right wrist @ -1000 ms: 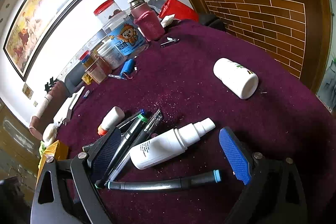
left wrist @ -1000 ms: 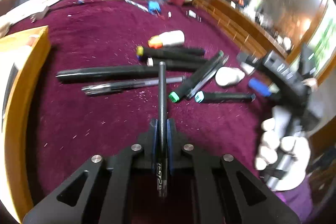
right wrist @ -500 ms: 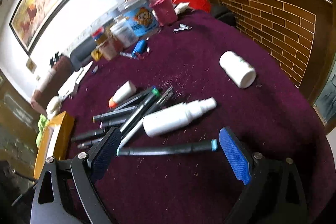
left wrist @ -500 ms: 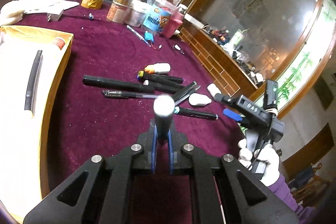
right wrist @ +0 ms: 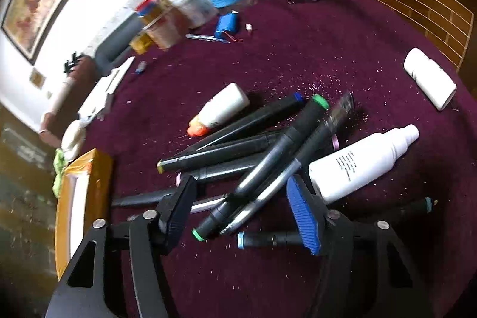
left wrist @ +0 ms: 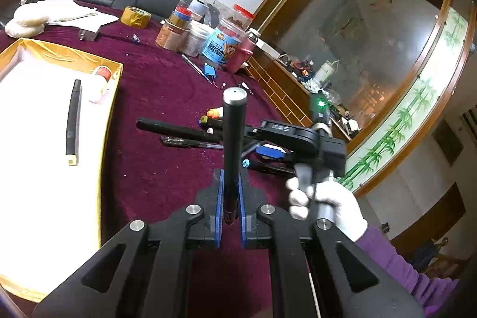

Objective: Organize rigid objects
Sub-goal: 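Grasp a green-capped black marker and a clear pen with the right tool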

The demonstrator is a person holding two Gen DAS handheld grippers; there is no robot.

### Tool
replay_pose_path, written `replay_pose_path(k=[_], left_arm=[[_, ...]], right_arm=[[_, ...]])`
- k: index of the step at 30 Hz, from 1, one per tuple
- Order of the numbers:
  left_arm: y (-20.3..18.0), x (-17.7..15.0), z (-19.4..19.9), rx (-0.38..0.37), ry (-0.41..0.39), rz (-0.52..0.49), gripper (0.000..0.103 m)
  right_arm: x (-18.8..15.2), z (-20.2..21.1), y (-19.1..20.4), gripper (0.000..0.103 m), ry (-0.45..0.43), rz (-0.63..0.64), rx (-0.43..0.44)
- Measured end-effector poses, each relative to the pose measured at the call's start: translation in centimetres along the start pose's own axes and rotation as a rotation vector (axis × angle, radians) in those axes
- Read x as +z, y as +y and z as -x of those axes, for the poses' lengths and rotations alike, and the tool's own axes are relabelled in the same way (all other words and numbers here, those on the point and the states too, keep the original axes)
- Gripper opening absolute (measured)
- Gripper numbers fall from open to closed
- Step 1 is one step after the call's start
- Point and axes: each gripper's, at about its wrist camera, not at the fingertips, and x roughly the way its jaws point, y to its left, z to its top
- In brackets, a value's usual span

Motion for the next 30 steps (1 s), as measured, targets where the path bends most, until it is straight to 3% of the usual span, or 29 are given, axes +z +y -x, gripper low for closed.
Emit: replay_pose_path(k=[6,8,9,16,23,25,30], left_arm=[[0.8,-0.2,0.5,-0.014,0.002,0.018,0.006],[1.0,-0.2,0.7,-0.015,0.001,0.021,0.006],[1.1,-0.2,0.8,-0.015,-0.001,0.024,0.006],[2.0,-0.1,0.8,-0.014,-0.001,0.056,0.006],[1.8,-0.1,0.6,-0.004,0.003,0.053,0.006],[1.8,-0.1,0.6,-0.002,0.007,0.057,0.006],[1.8,-0.2,0.3,0.001,0.017,0.060,0.006]], right_arm=[[0.2,-0.9,-0.3,0.032,-0.026,-0.039,-0.063],[0.2,-0.5,-0.5,0.024,-0.027,-0.052,-0.032],[0.0,-0.1,-0.6,0.013,-0.030,-0.053,-0.001],[-1.7,1.6,0.0,0.013,0.016,0.015,0.177],[-4.0,1.3,0.7,0.013,0.071,0.105,0.195],[-4.2,1.1,0.4,0.019,0.068,0.095,0.183],[-3.5,1.2,-0.4,0.019,0.052,0.050,0.187]])
